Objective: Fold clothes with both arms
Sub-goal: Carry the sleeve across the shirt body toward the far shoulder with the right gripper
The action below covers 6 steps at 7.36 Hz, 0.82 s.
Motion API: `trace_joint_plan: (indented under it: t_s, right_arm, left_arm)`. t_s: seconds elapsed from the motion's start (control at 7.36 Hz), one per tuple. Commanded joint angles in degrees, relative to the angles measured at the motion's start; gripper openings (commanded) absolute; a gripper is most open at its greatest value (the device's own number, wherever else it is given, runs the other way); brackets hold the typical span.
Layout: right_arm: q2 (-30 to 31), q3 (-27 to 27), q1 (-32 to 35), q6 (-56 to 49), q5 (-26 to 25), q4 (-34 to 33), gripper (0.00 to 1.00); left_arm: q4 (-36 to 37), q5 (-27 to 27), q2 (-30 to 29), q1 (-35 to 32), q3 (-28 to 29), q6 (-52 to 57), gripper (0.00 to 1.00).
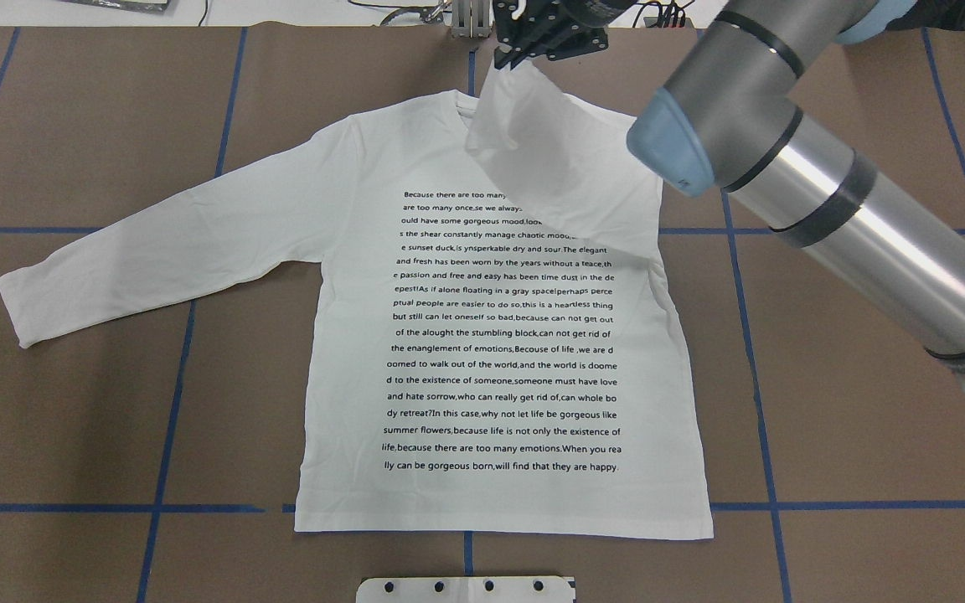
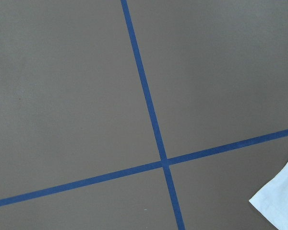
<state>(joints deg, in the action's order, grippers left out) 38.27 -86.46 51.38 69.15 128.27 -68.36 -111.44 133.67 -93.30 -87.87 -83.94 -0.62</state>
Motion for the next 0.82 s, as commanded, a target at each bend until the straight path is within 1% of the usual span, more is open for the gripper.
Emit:
trace_joint_plan:
  t_s: [0.0,0.27,0.41,0.54,0.68]
  right_arm:
    - [-3.47,7.85,-6.62,0.02,-7.48,0.25,0.0]
    - [-7.31,17.5,-9.71,-0.33,-10.92,0.42,0.0]
    - [-10.47,23.03,-10.85,-0.42,-12.94,0.51,0.0]
    - [-13.63,28.31,-11.65,-2.77,-13.74,0.69,0.0]
    - [-16.19,31.41,-12.26,-3.67,-13.75,0.69,0.0]
  left_arm:
    - [-0.01,0.01,-0.04,-0.01,0.09,-0.08,1.0]
    - [-0.01,0.01,-0.04,0.07,0.09,-0.35,1.0]
    - [-0.01,0.01,-0.04,0.07,0.44,-0.26,1.0]
    - [-0.01,0.01,-0.12,0.07,0.53,-0.26,1.0]
    - [-0.01,0.01,-0.04,0.07,0.62,-0.26,1.0]
